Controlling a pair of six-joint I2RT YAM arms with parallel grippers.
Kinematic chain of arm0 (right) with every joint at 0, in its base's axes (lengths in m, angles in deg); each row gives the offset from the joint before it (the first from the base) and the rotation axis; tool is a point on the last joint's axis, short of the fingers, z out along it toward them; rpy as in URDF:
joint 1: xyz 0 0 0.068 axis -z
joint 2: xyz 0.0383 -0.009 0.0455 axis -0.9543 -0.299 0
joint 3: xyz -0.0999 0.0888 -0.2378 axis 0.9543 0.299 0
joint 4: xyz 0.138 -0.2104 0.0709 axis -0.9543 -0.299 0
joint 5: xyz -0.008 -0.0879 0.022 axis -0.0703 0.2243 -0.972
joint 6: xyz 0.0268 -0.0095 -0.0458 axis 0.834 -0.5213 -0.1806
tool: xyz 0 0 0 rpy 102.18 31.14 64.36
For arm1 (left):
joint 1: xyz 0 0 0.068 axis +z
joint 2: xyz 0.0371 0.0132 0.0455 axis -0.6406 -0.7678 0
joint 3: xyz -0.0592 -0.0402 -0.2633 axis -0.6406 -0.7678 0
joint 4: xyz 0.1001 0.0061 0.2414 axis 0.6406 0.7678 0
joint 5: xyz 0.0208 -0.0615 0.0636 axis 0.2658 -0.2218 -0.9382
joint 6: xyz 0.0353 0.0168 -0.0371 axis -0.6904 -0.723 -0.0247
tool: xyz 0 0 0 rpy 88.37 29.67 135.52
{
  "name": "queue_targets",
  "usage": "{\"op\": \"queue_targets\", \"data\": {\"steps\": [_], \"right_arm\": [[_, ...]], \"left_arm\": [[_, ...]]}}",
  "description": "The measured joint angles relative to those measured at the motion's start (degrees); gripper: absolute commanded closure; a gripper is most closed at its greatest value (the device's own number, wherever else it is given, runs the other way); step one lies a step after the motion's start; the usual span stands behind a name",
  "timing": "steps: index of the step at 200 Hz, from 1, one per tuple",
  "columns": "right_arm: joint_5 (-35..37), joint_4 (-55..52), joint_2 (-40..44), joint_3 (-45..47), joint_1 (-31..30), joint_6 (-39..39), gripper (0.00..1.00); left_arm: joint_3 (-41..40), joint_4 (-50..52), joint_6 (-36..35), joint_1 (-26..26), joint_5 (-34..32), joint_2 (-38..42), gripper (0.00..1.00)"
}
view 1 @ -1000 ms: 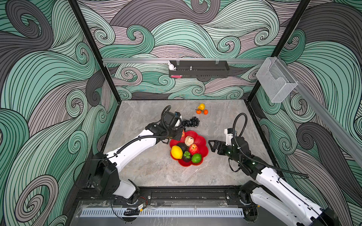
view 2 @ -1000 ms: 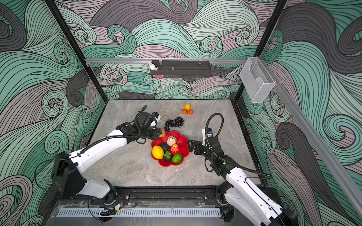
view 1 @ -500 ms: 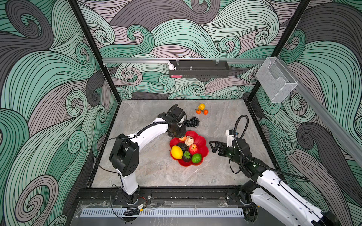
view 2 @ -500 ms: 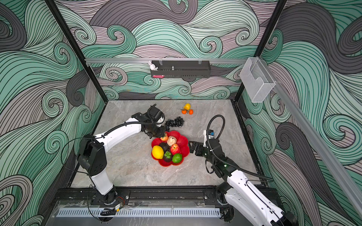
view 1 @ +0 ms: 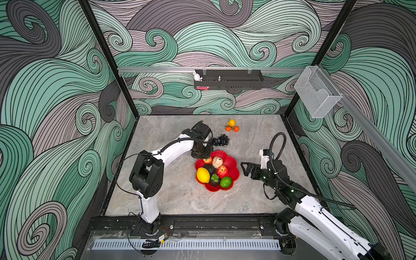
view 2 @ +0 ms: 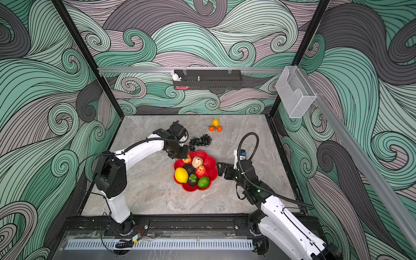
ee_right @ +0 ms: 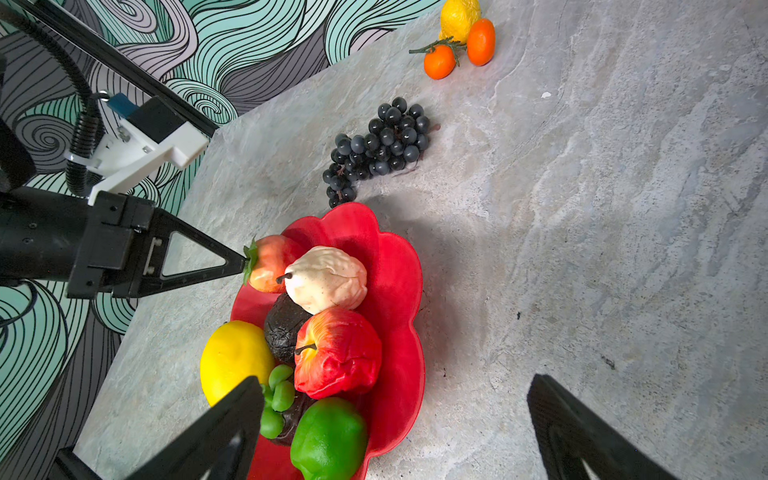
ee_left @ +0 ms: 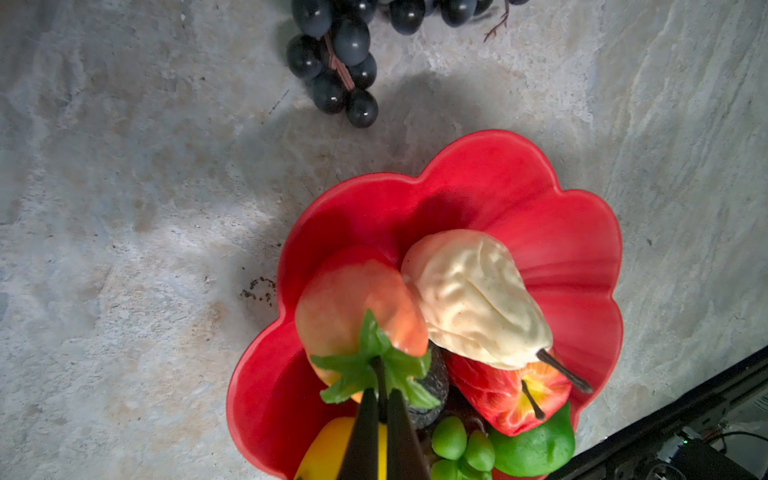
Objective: Arrange fruit in a fruit bowl
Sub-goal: Place the fruit in the fruit bowl.
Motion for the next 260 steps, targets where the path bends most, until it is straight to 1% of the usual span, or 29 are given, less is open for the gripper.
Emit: {"op": "queue_targets", "data": {"steps": [64,76,85,99,164,176,184,205,231,244,260], "right_arm": [[0.0,0.0,-0.2,0.1,0.0,0.0,0.0],[0.0,0.0,-0.3,0.1,0.0,0.0,0.0],[0.0,0.0,-0.3,0.1,0.0,0.1,0.0],[0.1,-0.1,-0.3,0.1,0.0,0.2,0.0],[2.4,-3.6,-0.3,-1.5,0.0,0.5,0.0],[2.7,-4.2,-0.3,-1.9,0.0,0.6,0.0],[2.8,-4.6,-0.3,-2.2,0.0,0.6,0.0],[3.2,-5.6,-0.5,-3.3,0.0,0.6,0.0],[4.0,-7.0,-2.1,-5.4,0.1,0.5,0.0],[4.2,-7.8,-3.7,-7.0,0.2,0.2,0.0],[4.6,-8.6,-6.4,-9.6,0.5,-0.2,0.0]], "left_arm": [[0.0,0.0,0.0,0.4,0.2,-0.4,0.88],[0.0,0.0,0.0,0.4,0.2,-0.7,0.84],[0.0,0.0,-0.1,0.4,0.2,-1.0,0.79],[0.0,0.0,0.0,0.4,0.2,-1.2,0.76],[-0.6,0.0,0.0,0.4,-0.1,-1.2,0.75],[-0.6,0.0,0.0,0.4,-0.2,-1.1,0.73],[-0.7,-0.1,0.0,0.4,-0.3,-0.7,0.69],[-1.9,-0.4,0.0,0.4,-1.0,1.9,0.61],[-4.7,-1.7,0.3,0.4,-2.1,7.3,0.58],[-7.1,-3.6,0.5,0.4,-3.0,11.3,0.57],[-12.4,-7.6,1.2,0.4,-4.2,18.4,0.54]]}}
